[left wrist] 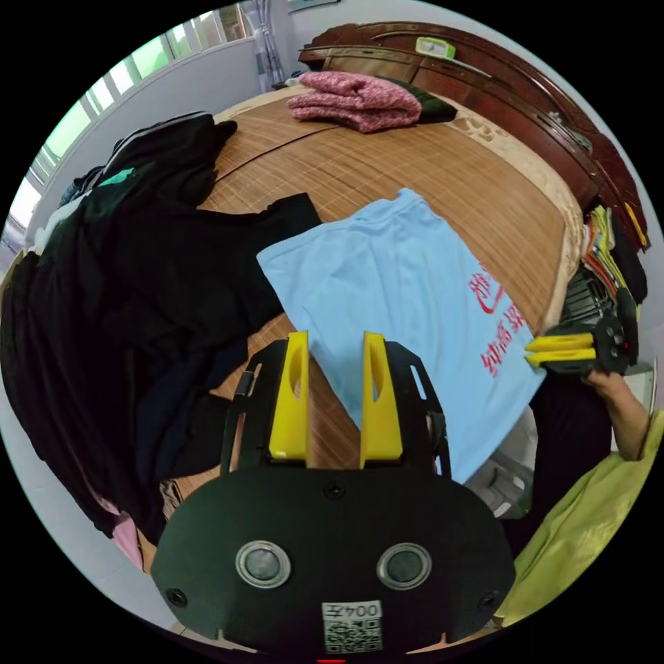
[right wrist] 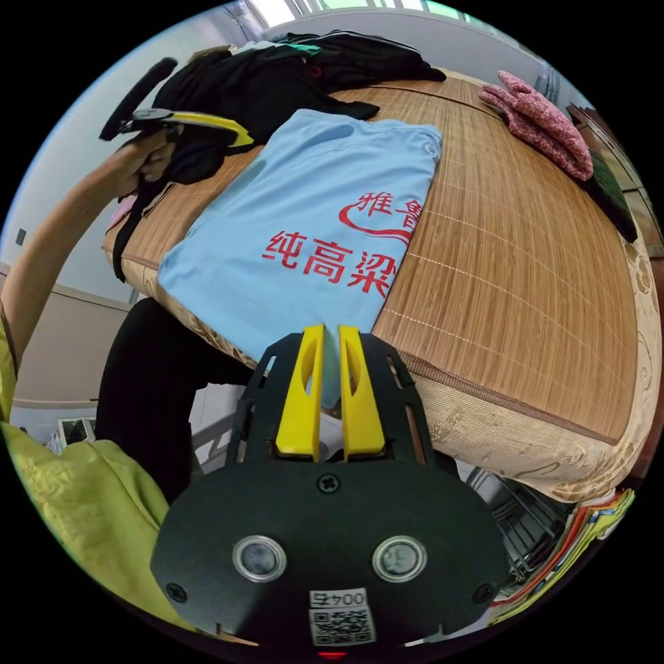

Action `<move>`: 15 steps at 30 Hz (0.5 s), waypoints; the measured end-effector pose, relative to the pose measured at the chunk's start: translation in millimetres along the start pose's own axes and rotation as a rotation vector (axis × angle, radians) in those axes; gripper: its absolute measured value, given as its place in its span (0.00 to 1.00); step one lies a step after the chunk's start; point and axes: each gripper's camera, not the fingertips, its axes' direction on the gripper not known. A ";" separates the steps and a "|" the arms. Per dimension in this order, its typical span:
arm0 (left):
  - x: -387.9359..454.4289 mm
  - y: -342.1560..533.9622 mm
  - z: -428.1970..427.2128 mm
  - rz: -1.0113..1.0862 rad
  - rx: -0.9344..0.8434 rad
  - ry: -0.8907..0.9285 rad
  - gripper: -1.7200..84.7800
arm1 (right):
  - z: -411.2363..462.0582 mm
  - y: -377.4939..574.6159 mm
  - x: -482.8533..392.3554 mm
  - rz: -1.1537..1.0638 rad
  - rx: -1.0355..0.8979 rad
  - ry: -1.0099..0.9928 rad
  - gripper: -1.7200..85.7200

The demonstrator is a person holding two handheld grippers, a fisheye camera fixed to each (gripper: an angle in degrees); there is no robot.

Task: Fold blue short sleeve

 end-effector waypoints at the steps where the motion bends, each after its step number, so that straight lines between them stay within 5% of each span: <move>1: -2.9 -5.2 4.6 -0.007 -0.018 0.005 0.15 | 1.3 -2.2 1.8 0.000 -0.006 -0.004 0.08; 15: -18.7 -15.5 12.8 -0.173 0.075 0.117 0.05 | 15.4 -19.3 19.1 0.035 -0.026 -0.045 0.06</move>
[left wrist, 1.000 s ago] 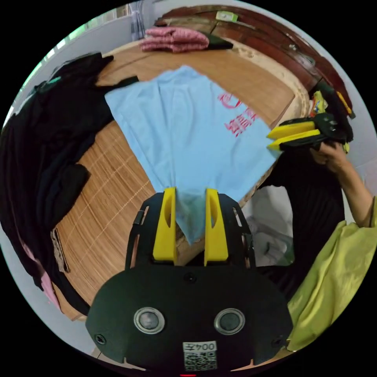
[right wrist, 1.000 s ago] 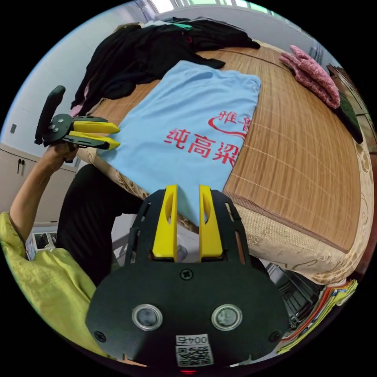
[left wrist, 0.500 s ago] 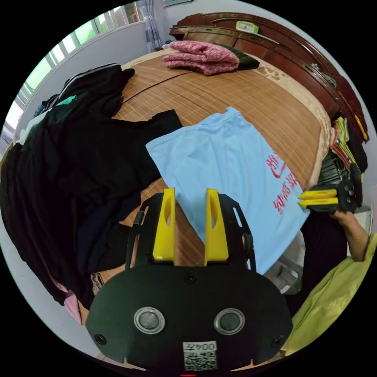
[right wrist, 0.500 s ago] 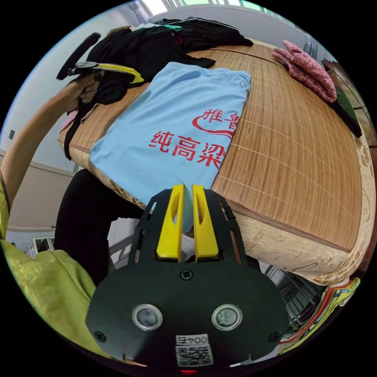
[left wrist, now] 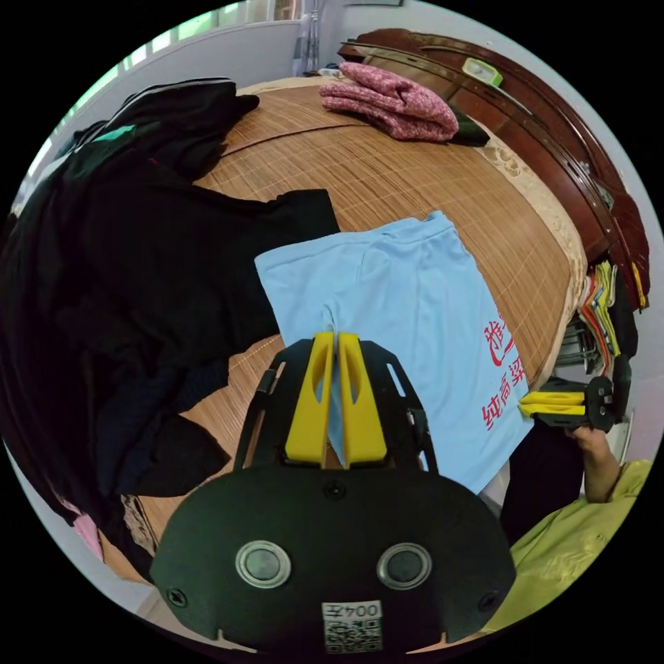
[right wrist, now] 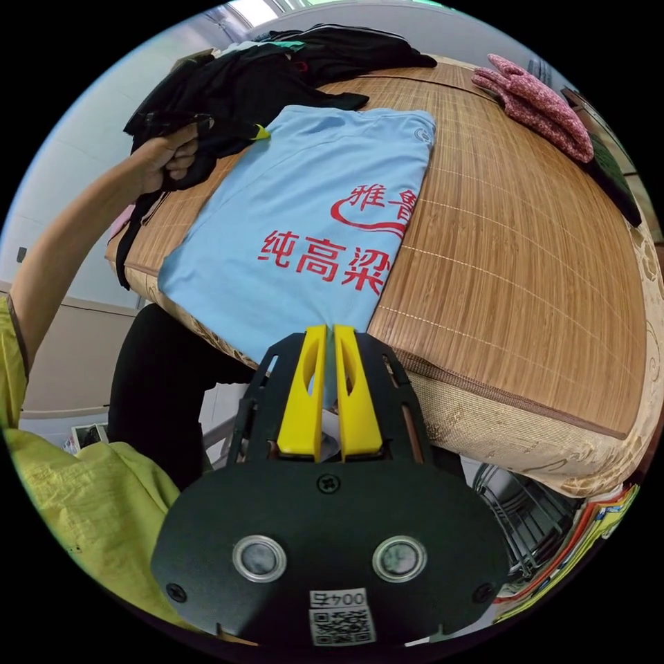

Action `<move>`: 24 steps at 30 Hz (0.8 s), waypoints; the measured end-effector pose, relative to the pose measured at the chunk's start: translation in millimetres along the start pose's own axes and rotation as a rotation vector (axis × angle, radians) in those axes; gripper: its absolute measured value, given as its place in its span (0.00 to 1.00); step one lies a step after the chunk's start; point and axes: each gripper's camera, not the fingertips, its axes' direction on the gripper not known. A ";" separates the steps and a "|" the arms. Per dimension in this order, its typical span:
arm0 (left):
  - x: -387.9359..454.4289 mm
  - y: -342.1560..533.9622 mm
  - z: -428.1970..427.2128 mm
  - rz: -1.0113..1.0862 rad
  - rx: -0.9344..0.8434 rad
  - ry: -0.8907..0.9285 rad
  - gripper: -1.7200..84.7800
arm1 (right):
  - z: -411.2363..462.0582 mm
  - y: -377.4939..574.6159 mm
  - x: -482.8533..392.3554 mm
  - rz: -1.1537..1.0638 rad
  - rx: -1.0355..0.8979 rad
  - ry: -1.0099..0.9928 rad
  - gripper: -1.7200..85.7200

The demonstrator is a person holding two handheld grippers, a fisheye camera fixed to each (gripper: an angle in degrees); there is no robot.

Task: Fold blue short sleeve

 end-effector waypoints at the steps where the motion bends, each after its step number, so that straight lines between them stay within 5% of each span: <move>1: -1.7 1.3 -0.1 -0.017 0.002 0.000 0.05 | 1.4 -1.8 0.9 0.002 -0.005 0.000 0.06; 7: -26.6 16.9 16.5 -0.191 -0.050 0.109 0.08 | 7.5 -8.2 3.7 0.002 -0.018 0.002 0.06; 13: -24.5 39.3 -21.2 -0.261 0.124 0.080 0.11 | 14.0 -11.9 3.8 -0.008 -0.023 0.022 0.06; 16: 2.0 45.8 -37.9 -0.170 0.202 0.022 0.11 | 17.4 -12.6 5.8 -0.006 -0.024 0.021 0.06; 24: 66.2 40.1 1.8 0.065 -0.030 -0.226 0.10 | 26.4 -12.1 13.9 0.001 -0.027 0.011 0.06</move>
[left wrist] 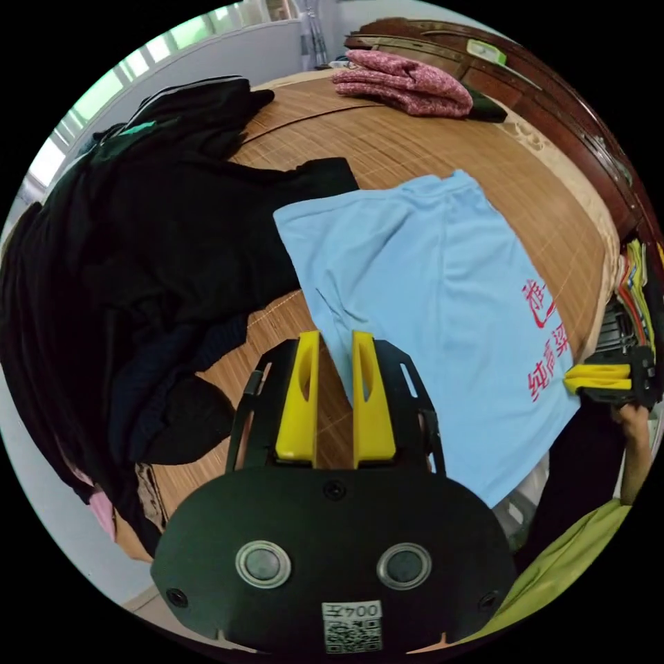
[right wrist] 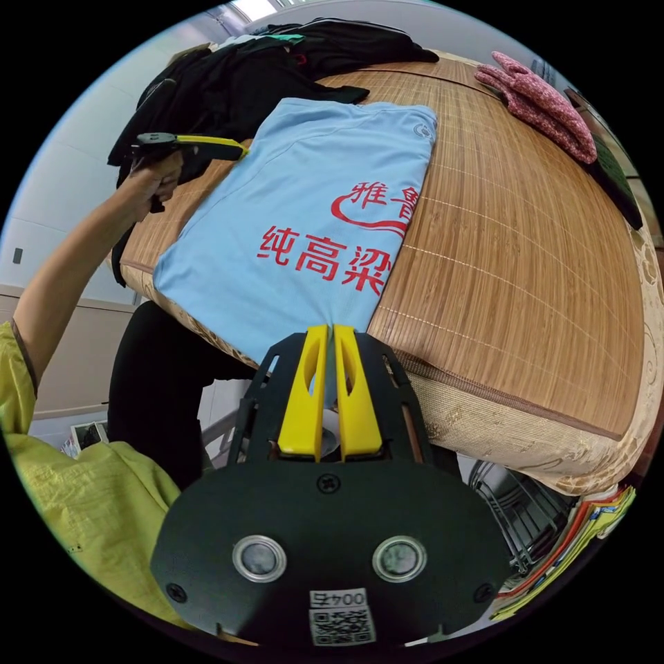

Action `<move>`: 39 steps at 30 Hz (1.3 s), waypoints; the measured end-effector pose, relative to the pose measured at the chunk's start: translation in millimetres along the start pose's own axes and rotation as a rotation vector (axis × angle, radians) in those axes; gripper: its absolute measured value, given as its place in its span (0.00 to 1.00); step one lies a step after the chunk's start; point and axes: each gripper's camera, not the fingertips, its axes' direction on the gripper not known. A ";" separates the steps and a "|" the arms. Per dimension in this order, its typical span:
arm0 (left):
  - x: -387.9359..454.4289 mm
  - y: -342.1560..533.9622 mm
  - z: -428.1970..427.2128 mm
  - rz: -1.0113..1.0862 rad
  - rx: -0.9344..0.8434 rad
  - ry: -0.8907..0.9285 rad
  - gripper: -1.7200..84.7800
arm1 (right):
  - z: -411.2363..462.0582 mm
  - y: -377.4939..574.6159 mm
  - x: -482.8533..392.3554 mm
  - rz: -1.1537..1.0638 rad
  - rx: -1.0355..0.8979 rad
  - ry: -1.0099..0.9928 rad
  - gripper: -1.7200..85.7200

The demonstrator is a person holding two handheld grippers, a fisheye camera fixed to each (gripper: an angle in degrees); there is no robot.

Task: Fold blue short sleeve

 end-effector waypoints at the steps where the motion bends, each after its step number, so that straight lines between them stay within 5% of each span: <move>1: 0.9 0.0 -0.8 -0.007 -0.009 -0.016 0.10 | 1.5 0.5 1.6 0.002 0.000 -0.003 0.06; 9: 14.7 10.4 -32.9 -0.041 0.081 0.014 0.07 | 11.5 5.7 10.4 0.007 0.003 -0.005 0.06; 14: 22.1 11.4 -8.5 -0.036 -0.082 0.063 0.05 | 18.0 10.0 13.9 -0.002 -0.002 0.014 0.06; 21: 52.3 81.2 -83.5 0.051 0.151 0.224 0.03 | 9.6 27.8 25.3 -0.007 0.039 -0.001 0.07; 26: 102.7 127.9 -58.2 0.171 0.041 0.224 0.03 | 7.4 40.9 43.8 0.038 0.050 -0.111 0.09; 32: 141.7 183.8 -113.7 0.274 0.296 0.311 0.04 | 8.2 87.3 84.4 0.205 0.076 -0.348 0.10; 39: 260.3 220.7 -87.5 0.425 0.281 0.274 0.11 | 45.3 122.4 108.2 0.351 0.065 -0.485 0.12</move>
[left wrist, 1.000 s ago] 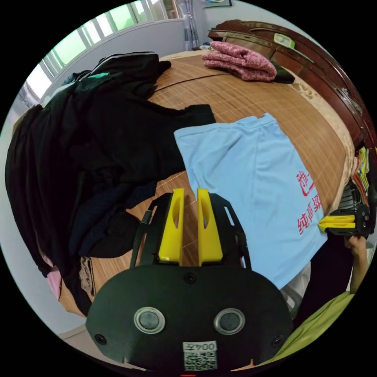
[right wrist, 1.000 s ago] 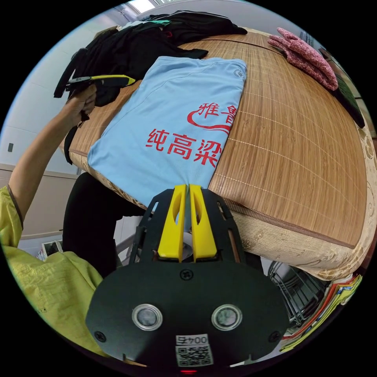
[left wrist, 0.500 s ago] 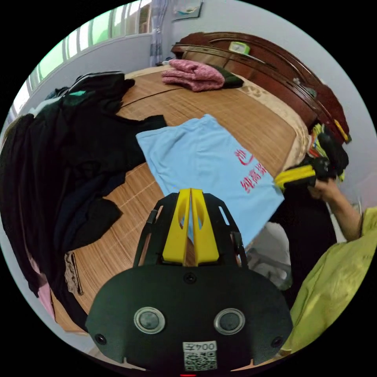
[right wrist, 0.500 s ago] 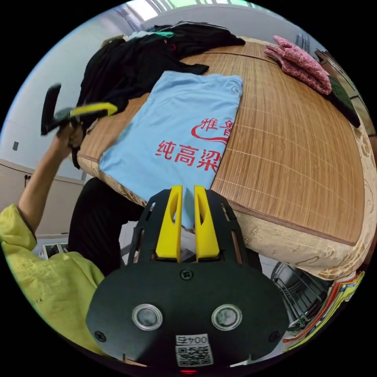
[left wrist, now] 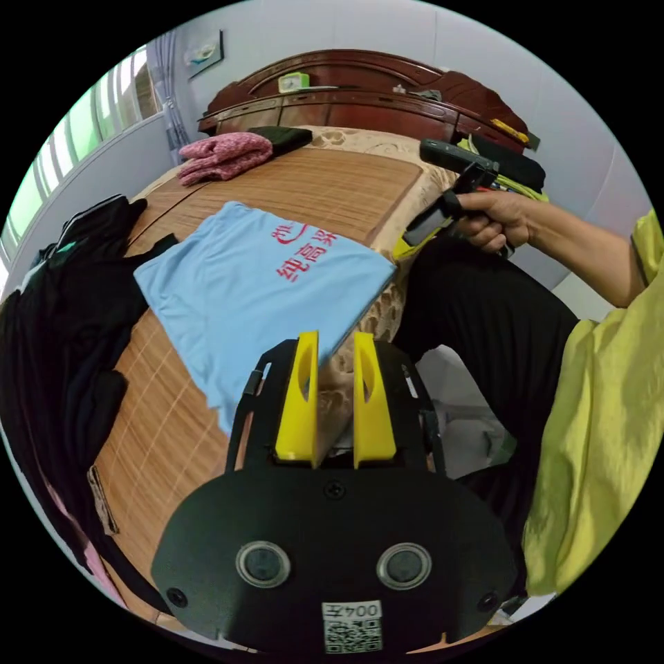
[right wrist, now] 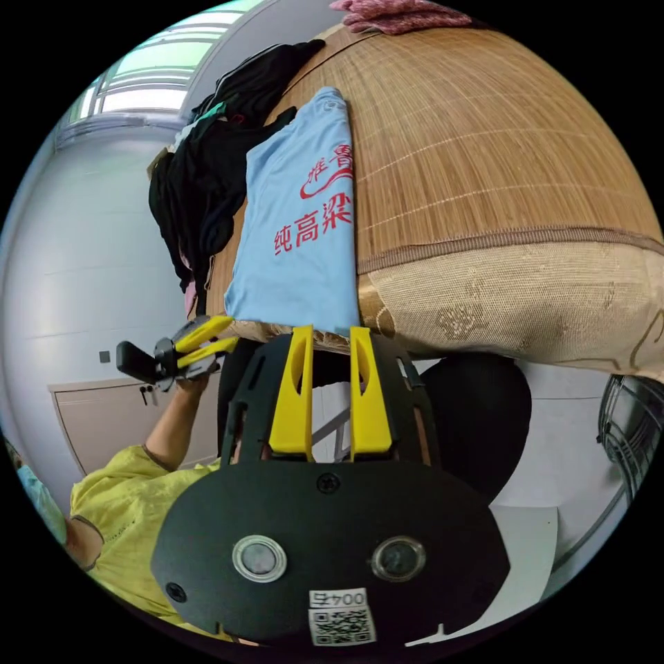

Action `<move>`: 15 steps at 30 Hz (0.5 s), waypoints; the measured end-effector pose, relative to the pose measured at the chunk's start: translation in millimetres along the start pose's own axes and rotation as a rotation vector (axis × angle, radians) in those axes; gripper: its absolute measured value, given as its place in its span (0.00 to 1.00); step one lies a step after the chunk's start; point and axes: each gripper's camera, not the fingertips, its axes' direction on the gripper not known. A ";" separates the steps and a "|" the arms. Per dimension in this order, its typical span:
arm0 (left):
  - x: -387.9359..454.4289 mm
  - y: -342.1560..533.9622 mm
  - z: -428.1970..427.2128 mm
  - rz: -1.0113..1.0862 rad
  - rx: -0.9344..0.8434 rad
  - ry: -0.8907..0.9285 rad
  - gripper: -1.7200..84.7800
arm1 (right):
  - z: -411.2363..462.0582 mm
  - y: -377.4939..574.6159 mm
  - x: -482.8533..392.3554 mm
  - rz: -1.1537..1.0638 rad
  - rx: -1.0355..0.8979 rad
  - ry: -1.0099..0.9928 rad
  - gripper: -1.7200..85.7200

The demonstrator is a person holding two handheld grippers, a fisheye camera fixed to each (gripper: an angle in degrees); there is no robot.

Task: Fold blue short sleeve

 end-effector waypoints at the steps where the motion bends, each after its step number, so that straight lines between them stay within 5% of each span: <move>1: 6.6 -2.4 4.9 0.005 0.000 0.010 0.11 | 1.4 1.2 2.1 0.012 -0.001 0.001 0.12; 15: 101.1 -49.1 75.8 0.136 -0.099 -0.006 0.16 | 7.9 12.3 -0.9 0.036 -0.031 -0.091 0.05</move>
